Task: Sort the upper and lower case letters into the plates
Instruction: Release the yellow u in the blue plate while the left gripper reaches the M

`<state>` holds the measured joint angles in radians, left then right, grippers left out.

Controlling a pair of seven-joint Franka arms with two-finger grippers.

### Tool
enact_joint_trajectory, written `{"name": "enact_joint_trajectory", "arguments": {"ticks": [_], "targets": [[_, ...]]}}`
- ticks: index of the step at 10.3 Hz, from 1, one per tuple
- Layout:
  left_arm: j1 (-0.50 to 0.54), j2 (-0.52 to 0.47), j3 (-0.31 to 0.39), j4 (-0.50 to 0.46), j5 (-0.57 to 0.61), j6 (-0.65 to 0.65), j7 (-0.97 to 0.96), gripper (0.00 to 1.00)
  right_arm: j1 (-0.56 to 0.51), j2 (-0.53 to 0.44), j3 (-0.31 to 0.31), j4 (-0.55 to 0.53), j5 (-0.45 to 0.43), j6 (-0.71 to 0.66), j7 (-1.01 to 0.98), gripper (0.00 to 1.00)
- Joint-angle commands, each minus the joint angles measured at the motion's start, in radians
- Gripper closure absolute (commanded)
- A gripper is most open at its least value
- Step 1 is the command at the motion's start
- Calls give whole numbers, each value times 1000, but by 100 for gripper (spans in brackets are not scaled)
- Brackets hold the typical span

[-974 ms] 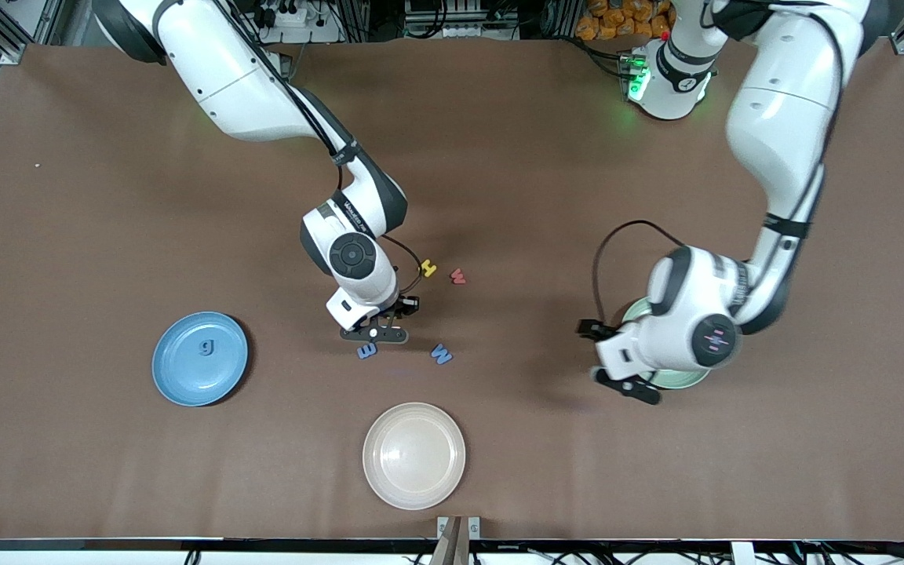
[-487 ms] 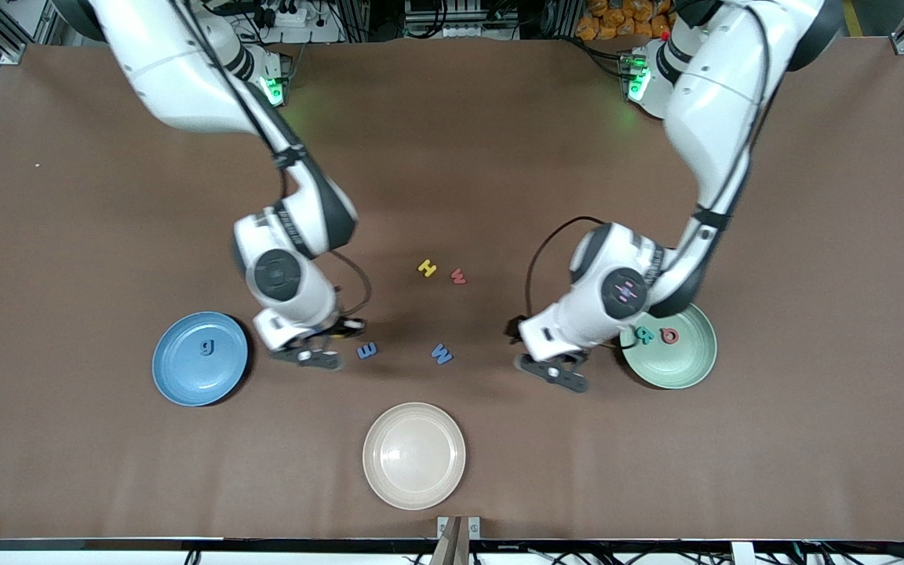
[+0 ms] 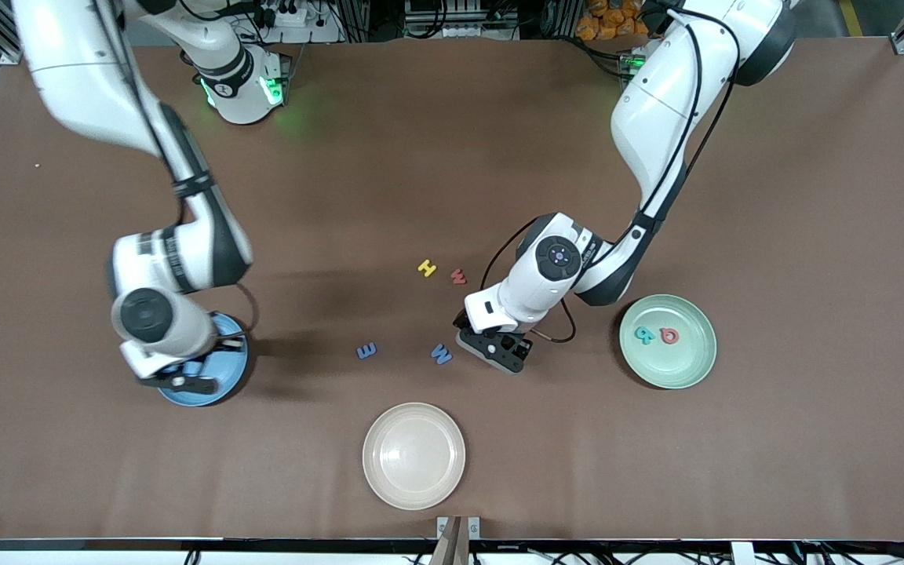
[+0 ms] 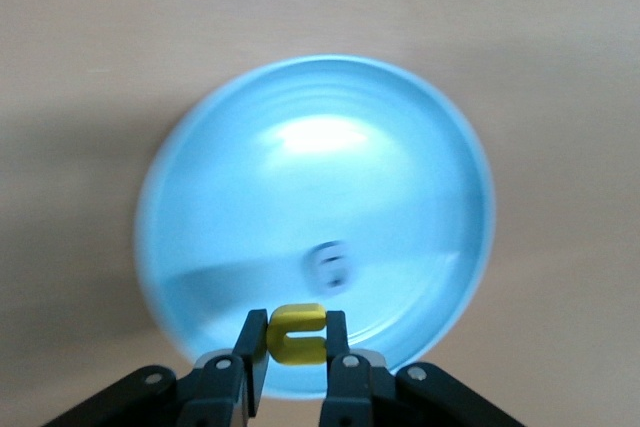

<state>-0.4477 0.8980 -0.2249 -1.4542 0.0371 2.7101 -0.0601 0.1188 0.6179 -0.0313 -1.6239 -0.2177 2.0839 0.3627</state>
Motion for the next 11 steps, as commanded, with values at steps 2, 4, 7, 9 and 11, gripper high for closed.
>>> {"name": "enact_joint_trajectory", "arguments": {"ticks": [2, 4, 7, 9, 11], "targets": [[-55, 91, 12, 28, 26, 199, -29, 0, -5, 33, 14, 16, -9, 56, 5, 81], [-139, 96, 96, 31, 21, 223, -59, 0, -19, 29, 16, 21, -11, 58, -2, 0], [-262, 133, 206, 83, 20, 226, -113, 0, -25, 8, 19, 50, 6, 51, -5, 0], [-272, 166, 219, 113, 23, 266, -98, 0, -33, -32, 19, 44, 11, 50, -11, 0], [-270, 189, 220, 127, 27, 298, -70, 0, -36, -59, 16, 42, 11, 47, -42, 0]]}}
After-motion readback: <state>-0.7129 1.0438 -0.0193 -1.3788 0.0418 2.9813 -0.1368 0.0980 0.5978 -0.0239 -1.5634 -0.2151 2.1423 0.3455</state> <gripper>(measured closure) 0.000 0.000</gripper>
